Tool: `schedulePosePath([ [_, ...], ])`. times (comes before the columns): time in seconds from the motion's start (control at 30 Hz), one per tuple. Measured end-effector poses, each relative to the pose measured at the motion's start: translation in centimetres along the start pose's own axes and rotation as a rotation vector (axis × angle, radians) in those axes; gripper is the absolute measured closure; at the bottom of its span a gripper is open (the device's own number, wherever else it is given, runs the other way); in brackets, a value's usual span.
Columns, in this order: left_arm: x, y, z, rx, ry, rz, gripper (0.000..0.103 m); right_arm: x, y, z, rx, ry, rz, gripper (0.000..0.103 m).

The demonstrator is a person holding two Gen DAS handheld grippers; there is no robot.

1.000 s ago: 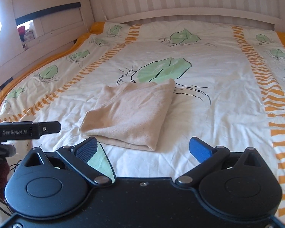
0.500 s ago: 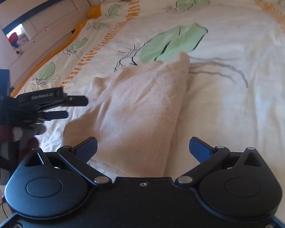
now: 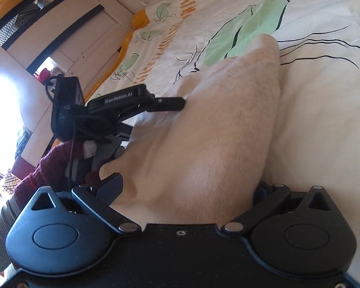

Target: Fold small clothes

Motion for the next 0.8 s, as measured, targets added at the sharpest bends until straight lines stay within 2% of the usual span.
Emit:
schedulePosePath([
  [0.07, 0.0, 0.3, 0.1, -0.065, 0.009, -0.012, 0.053, -0.2, 0.0, -0.3, -0.004, -0.011, 0.001, 0.002],
  [0.1, -0.1, 0.3, 0.0, -0.083, 0.014, -0.037, 0.059, -0.2, 0.0, -0.5, -0.019, -0.015, 0.000, 0.013],
  [0.13, -0.3, 0.4, -0.1, -0.081, 0.020, -0.052, 0.060, -0.1, 0.1, -0.5, -0.042, -0.026, 0.000, 0.047],
  [0.17, -0.3, 0.5, -0.2, -0.071, 0.025, -0.054, 0.063, -0.1, 0.3, -0.6, -0.086, -0.034, 0.007, 0.066],
  [0.2, -0.3, 0.8, -0.3, -0.065, 0.025, -0.051, 0.065, -0.3, 0.5, -1.0, -0.100, -0.037, 0.017, 0.072],
  [0.3, -0.8, 2.0, -1.3, -0.051, 0.028, -0.052, 0.070, -1.1, 0.7, -3.1, -0.115, -0.029, 0.053, 0.076],
  [0.4, -2.2, 4.1, -2.5, -0.077, 0.004, -0.041, 0.073, -2.7, 0.5, -6.0, -0.124, -0.029, 0.064, 0.077],
  [0.5, -4.7, 6.4, -3.0, -0.090, -0.043, -0.003, 0.073, -5.0, 0.6, -9.0, -0.145, -0.045, 0.059, 0.077],
  [0.67, -9.4, 9.7, -4.6, -0.145, -0.096, -0.004, 0.073, -8.7, 1.1, -13.9, -0.170, -0.085, 0.091, 0.077],
  [0.73, -11.1, 10.7, -5.2, -0.148, -0.119, 0.057, 0.073, -10.1, 1.5, -15.1, -0.199, -0.127, 0.085, 0.072],
  [0.8, -12.8, 10.9, -5.3, -0.067, -0.131, 0.152, 0.065, -11.2, 1.6, -15.6, -0.268, -0.166, 0.056, 0.059],
])
Point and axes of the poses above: each gripper's, at about its wrist camera, not at the fingertips, and z roughly the way its jaws point, y to its right, x to its top, the point moved 5 cm from there along z, roughly the way its jaws point, and after that the axes turned 14 degrees about -x, right-handed, at the moved point
